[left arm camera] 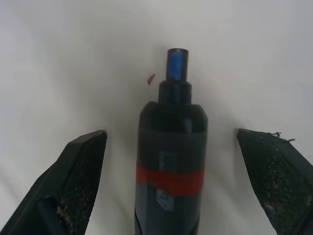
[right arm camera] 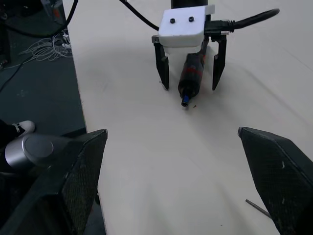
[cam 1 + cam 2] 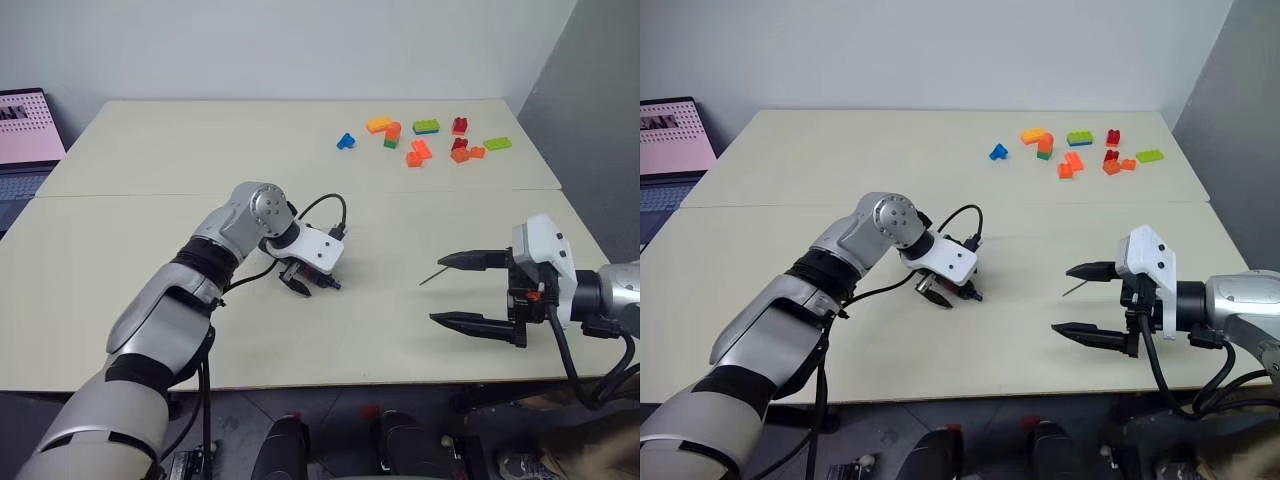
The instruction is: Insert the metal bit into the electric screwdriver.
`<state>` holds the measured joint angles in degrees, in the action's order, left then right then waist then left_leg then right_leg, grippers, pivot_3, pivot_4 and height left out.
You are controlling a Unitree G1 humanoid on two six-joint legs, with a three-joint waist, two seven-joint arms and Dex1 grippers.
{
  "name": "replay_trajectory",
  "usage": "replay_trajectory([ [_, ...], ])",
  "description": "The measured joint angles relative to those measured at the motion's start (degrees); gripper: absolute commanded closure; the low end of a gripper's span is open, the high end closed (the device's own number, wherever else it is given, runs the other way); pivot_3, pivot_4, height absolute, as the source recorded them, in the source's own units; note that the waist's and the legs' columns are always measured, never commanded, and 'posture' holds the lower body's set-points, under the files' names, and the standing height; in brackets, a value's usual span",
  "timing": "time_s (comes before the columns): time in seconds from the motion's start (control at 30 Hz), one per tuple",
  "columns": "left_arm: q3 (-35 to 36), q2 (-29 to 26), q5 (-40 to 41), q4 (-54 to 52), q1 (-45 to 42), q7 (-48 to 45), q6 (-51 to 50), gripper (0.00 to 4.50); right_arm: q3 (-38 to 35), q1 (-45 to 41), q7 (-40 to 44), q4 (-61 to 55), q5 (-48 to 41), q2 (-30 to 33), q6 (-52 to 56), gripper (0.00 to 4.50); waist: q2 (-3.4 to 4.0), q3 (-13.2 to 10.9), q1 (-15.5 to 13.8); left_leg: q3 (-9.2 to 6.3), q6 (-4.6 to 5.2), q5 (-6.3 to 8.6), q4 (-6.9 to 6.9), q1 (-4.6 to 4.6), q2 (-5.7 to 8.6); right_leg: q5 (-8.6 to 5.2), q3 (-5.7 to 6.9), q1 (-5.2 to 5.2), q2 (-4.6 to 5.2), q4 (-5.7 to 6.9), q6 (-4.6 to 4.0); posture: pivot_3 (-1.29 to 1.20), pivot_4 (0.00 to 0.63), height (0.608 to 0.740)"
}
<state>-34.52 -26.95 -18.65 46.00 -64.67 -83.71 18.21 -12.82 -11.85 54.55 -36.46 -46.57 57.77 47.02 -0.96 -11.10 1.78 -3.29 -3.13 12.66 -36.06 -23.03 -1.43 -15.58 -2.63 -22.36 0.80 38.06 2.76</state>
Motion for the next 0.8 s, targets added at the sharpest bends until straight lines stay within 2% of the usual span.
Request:
replay_trajectory([
  [0.1, 0.0, 1.6, -0.9, 2.5, -1.1, 0.6, 0.9, 0.09, 0.1, 0.1, -0.6, -0.7, -0.2, 0.0, 0.0, 0.00, 0.00, 0.0, -0.1, 0.00, 0.00, 0.00, -0.01, 0.01, 0.01, 0.00, -0.01, 0.02, 0.00, 0.01, 0.00, 0.00, 0.150, 0.740],
  [0.17, 0.0, 2.2, -1.3, 3.4, -1.6, 0.6, 1.6, 0.35, 0.1, 0.1, -1.0, -1.0, -0.5, 0.0, 0.1, 0.00, -0.01, 0.0, -0.1, 0.00, 0.00, 0.00, -0.02, 0.01, 0.01, 0.01, -0.01, 0.03, 0.00, 0.01, 0.01, 0.00, 0.150, 0.740],
  [0.27, 0.0, 2.2, -1.7, 4.1, -1.6, 0.5, 3.5, 0.88, 0.1, 0.1, -1.2, -1.0, -0.7, 0.0, 0.1, 0.00, -0.01, 0.0, -0.1, -0.01, 0.00, 0.00, -0.02, 0.04, 0.01, 0.01, -0.01, 0.04, 0.00, 0.03, 0.01, 0.00, 0.150, 0.740],
  [0.57, 0.0, 2.0, -3.3, 4.8, -1.3, 1.3, 8.5, 2.83, 0.1, 0.2, -2.1, -1.5, -1.3, 0.1, 0.1, 0.00, -0.02, 0.0, -0.1, -0.02, 0.01, -0.01, -0.05, 0.08, 0.00, 0.04, -0.01, 0.07, 0.00, 0.08, 0.04, 0.00, 0.150, 0.740],
  [0.8, 1.8, 1.4, -2.1, 2.4, 0.7, 1.3, 7.8, 2.88, 0.2, 0.1, -2.1, -1.5, -1.3, 0.4, -0.1, 0.00, 0.00, 0.1, -0.1, -0.02, 0.01, -0.01, -0.05, 0.08, 0.00, 0.04, -0.02, 0.09, 0.00, 0.07, 0.04, 0.00, 0.150, 0.740],
])
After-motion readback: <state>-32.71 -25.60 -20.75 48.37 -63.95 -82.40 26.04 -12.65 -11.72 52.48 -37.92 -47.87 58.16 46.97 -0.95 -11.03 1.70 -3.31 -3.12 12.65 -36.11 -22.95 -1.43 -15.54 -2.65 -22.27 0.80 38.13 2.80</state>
